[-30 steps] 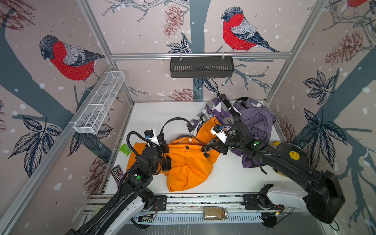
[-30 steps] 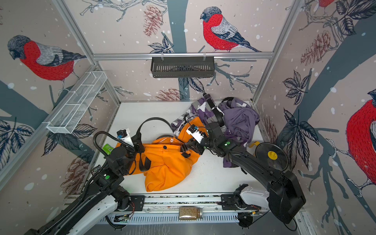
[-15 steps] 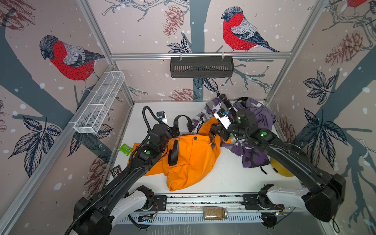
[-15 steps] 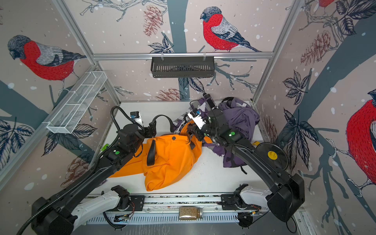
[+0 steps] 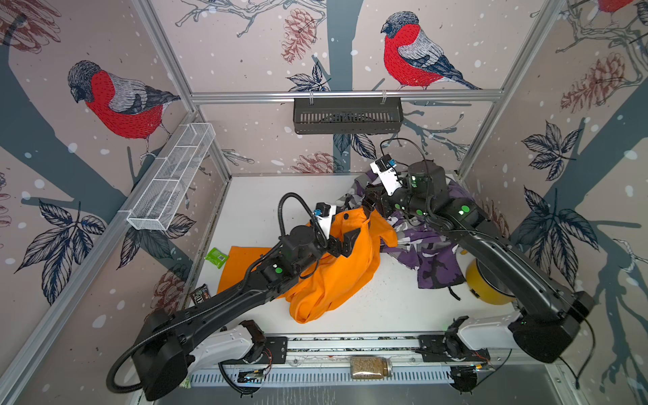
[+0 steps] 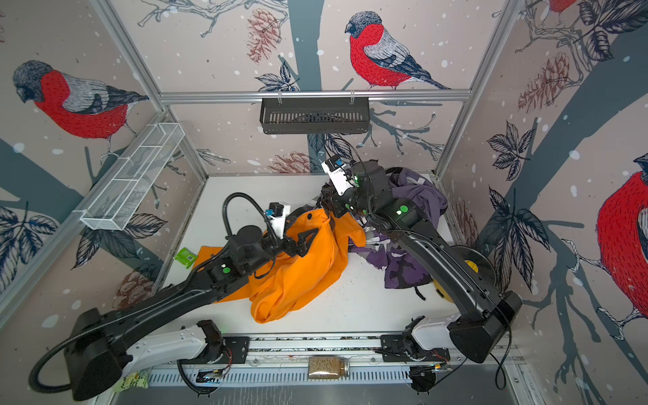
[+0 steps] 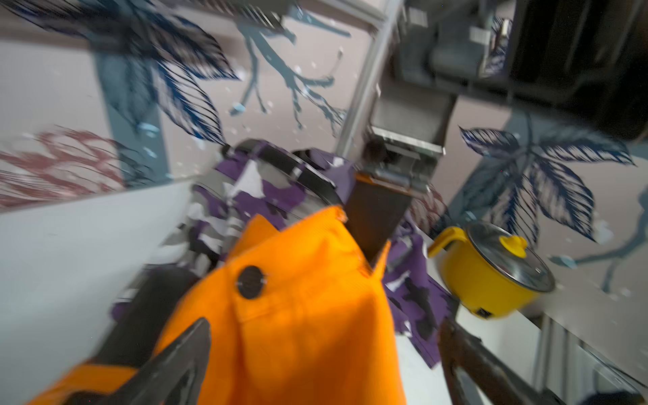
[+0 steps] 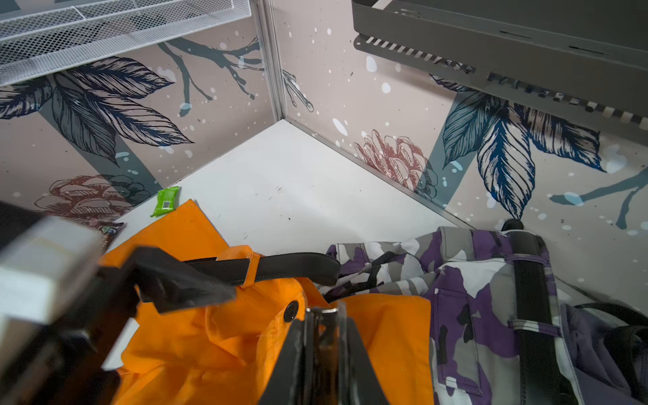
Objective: Remove the belt from the trousers
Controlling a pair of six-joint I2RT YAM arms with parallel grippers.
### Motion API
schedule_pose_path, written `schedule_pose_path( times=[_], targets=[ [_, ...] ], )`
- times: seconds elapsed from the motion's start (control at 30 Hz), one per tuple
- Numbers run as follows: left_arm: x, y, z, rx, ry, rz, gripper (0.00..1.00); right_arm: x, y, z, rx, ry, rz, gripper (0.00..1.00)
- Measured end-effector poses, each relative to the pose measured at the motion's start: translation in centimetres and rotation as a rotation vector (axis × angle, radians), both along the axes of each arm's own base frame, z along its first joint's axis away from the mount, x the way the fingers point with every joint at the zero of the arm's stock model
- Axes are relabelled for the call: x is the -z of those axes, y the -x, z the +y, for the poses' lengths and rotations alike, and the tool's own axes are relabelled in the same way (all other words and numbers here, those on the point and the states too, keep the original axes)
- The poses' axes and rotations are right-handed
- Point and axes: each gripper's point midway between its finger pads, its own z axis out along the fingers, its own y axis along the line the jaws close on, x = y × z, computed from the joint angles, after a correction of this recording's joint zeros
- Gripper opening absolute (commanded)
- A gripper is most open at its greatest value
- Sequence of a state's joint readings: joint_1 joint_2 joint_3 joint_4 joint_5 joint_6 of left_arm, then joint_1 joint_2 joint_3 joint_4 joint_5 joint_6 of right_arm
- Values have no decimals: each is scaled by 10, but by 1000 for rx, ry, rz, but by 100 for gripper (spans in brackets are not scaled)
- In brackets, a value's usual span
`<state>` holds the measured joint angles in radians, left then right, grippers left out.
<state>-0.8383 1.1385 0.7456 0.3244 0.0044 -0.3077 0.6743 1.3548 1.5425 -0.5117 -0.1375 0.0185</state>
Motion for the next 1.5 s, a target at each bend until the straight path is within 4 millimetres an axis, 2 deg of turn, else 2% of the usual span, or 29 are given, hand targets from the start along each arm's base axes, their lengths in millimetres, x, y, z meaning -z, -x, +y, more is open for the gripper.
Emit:
schedule_pose_path(
  times=[0.07,0.13,0.17,0.23,0.3,0.33,0.37,0.43,0.47,0.57,0.63,0.73,0.83,0.9,0.97,1.03,1.13,1.2,1.23,1.3,1.33,1.4,1.5],
  targets=[
    [16,-2,-22,45,4,51,57,-2,1,-1,13,-3,3,0],
    [38,-9,-33,43,-7,110,31,-6,3,-4,30,-11,10,0],
    [53,-12,-36,36,-15,150,25,-9,4,-5,35,-13,4,0],
    [86,-11,-36,22,-38,235,19,-20,5,-9,45,-25,-16,0],
    [113,-7,-33,4,-63,307,24,-27,5,-11,55,-32,-28,0],
    [121,-5,-31,-8,-71,329,36,-28,6,-12,58,-33,-29,0],
    [124,-2,-30,-13,-73,341,53,-28,5,-12,61,-31,-28,0],
    [115,6,-25,-31,-73,323,79,-27,4,-10,60,-31,-26,0],
    [101,10,-24,-37,-55,292,87,-26,4,-8,61,-29,-24,0],
    [39,14,-25,-41,40,141,90,-20,6,2,49,-25,-7,0],
    [7,8,-25,-59,87,54,91,-17,9,6,40,-28,1,0],
    [-12,0,-32,-74,119,4,90,-19,12,11,37,-45,4,0],
    [-7,-12,-43,-97,105,-9,83,-22,14,14,38,-56,-2,0],
    [1,-19,-45,-124,102,-9,71,-24,18,16,32,-62,-4,0],
    [2,-24,-44,-151,118,-23,50,-26,22,18,23,-68,-7,0],
    [-4,-28,-41,-180,149,-55,36,-26,26,19,20,-80,0,0],
    [-16,-32,-34,-218,172,-105,20,-28,26,20,22,-112,-11,0],
    [-21,-34,-29,-232,171,-128,4,-31,27,22,24,-139,-17,1],
    [-25,-35,-25,-236,171,-138,0,-32,28,24,21,-153,-22,14],
    [-30,-35,-14,-243,167,-160,0,-35,31,26,15,-183,-19,46],
    [-34,-34,-7,-240,174,-169,0,-35,31,23,17,-189,-20,55],
    [-44,-30,15,-251,206,-188,0,-29,38,10,9,-182,0,68],
    [-58,-13,50,-245,257,-212,0,-19,45,-27,53,-189,23,79]
  ],
)
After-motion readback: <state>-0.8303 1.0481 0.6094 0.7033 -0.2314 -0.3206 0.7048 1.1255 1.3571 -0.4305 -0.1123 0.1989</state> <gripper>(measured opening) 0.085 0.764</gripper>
